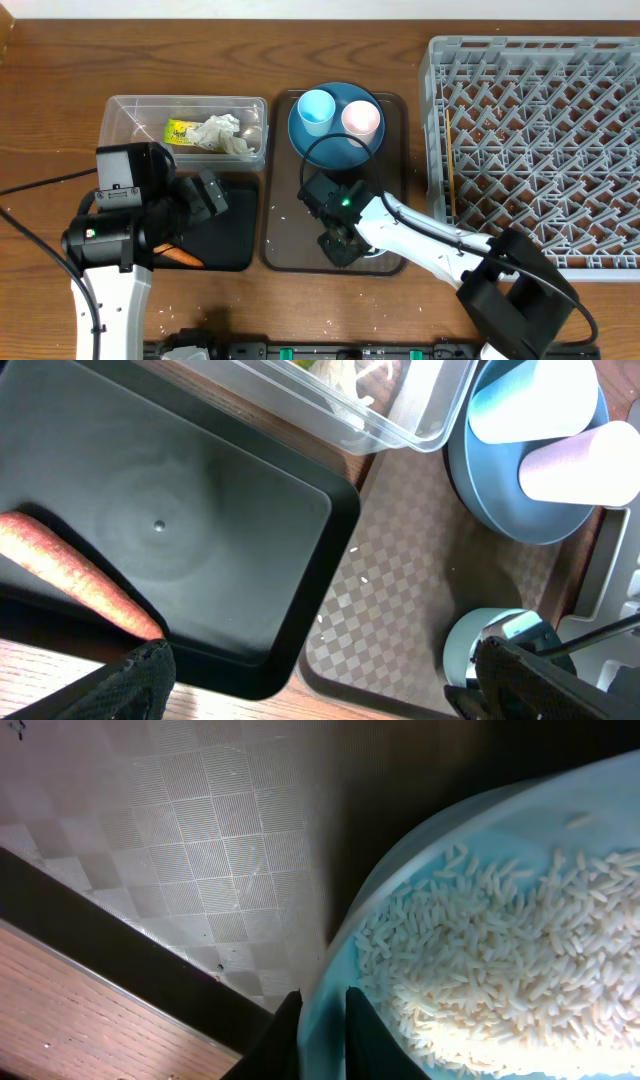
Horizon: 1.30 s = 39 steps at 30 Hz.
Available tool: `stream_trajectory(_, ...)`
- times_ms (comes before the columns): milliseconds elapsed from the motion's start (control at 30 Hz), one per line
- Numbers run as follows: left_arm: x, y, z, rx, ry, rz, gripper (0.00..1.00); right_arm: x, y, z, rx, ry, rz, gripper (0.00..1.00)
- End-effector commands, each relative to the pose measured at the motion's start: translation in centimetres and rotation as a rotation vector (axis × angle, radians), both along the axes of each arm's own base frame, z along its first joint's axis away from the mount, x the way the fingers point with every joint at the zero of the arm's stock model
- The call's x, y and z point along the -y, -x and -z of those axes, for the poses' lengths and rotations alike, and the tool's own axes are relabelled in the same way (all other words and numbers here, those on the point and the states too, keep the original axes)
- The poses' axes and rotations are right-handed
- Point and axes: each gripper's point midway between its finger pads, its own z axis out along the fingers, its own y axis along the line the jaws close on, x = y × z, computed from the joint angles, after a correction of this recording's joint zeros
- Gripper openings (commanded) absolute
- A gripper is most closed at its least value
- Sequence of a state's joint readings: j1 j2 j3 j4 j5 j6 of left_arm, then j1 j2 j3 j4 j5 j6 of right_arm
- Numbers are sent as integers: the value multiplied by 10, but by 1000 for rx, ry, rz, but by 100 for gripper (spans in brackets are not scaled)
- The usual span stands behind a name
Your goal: Sort waste into correct bins and load items into the dishwasher rack
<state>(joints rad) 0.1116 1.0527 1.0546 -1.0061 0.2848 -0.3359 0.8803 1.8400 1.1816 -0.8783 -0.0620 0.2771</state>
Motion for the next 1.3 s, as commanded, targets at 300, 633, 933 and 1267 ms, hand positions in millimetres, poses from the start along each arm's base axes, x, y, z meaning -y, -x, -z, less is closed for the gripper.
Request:
stream_trajectory(300, -3, -2, -8, 24, -12, -2, 98, 1, -3, -2, 24, 18, -22, 1)
stream_trajectory(633, -3, -2, -8, 24, -12, -2, 98, -4, -23, -45, 86, 57, -33, 1)
stream_trajectory(933, -3, -2, -8, 24, -12, -2, 98, 9, -38, -64, 164, 147, -28, 1)
stream_trajectory(1267, -3, -2, -8, 24, -12, -2, 98, 2, -33, -63, 152, 120, -37, 1)
